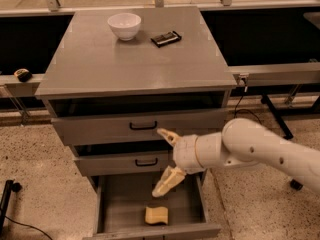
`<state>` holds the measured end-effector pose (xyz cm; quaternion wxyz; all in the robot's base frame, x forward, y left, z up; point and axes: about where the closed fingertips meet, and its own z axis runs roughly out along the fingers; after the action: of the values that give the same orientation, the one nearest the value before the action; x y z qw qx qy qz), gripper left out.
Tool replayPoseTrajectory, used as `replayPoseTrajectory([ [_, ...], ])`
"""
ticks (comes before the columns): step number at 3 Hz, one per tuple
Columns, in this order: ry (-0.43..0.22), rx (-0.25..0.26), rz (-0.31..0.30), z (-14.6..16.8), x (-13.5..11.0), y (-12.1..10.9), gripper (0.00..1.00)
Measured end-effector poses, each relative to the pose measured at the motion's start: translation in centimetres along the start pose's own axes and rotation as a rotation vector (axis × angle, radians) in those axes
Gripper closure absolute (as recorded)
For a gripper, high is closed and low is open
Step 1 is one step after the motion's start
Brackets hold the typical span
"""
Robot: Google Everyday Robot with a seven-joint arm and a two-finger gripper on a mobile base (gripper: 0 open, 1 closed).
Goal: Pick sponge from bottom drawer and place on counter
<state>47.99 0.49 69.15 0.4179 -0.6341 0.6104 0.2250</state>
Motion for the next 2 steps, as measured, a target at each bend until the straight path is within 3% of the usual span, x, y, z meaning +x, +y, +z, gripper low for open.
replayPoseTrajectory([
  [1,0.042,-0.015,0.022,5.4,7.2,0.4,0.00],
  [2,0.095,-0.062,0.014,8.9,12.9,1.6,0.00],
])
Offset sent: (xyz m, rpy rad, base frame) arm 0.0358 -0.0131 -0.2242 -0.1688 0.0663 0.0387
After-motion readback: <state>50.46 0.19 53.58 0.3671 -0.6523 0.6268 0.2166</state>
